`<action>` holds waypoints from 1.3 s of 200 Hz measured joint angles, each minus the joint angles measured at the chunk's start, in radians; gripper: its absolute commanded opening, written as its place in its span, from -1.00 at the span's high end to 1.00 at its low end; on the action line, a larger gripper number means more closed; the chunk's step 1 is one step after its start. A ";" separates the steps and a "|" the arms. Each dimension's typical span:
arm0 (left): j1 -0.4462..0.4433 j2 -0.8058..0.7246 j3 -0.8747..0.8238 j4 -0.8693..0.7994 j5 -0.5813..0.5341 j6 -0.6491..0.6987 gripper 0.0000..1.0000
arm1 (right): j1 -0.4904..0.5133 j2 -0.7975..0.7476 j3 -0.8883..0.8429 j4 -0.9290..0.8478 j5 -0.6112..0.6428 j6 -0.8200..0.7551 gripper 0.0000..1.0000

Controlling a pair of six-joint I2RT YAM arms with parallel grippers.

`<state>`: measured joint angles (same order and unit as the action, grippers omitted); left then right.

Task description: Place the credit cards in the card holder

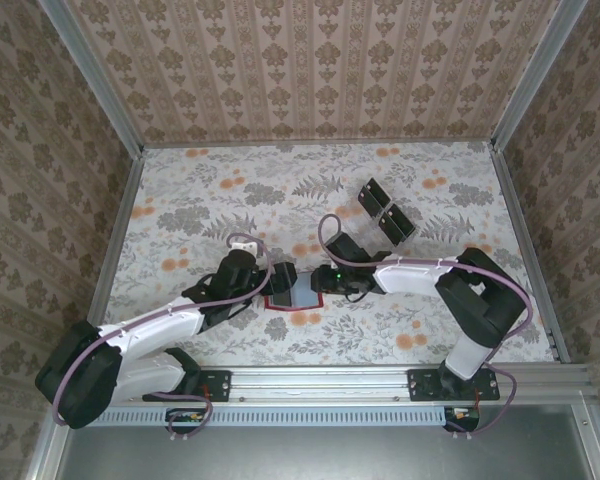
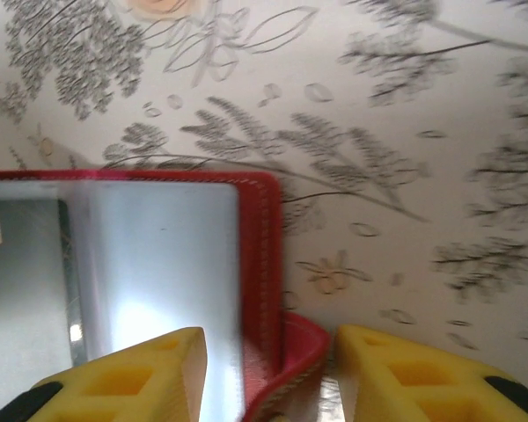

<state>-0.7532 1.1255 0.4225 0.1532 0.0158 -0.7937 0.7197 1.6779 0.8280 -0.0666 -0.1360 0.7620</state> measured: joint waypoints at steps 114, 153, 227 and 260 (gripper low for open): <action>-0.043 0.013 0.060 -0.009 -0.024 0.000 -1.00 | -0.055 -0.034 -0.084 0.071 -0.008 0.053 0.65; -0.040 0.011 0.058 -0.073 -0.085 0.000 -1.00 | -0.056 -0.033 -0.085 0.087 -0.031 0.053 0.75; 0.009 0.015 -0.024 -0.095 -0.107 0.000 -1.00 | -0.053 -0.022 -0.087 0.123 -0.063 0.054 0.82; 0.010 0.065 -0.025 -0.068 -0.096 0.001 -0.99 | -0.048 -0.016 -0.087 0.125 -0.070 0.057 0.84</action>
<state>-0.7433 1.1904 0.3973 0.0849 -0.0799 -0.7929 0.6720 1.6619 0.7406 0.0586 -0.2062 0.8192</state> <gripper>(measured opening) 0.997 0.089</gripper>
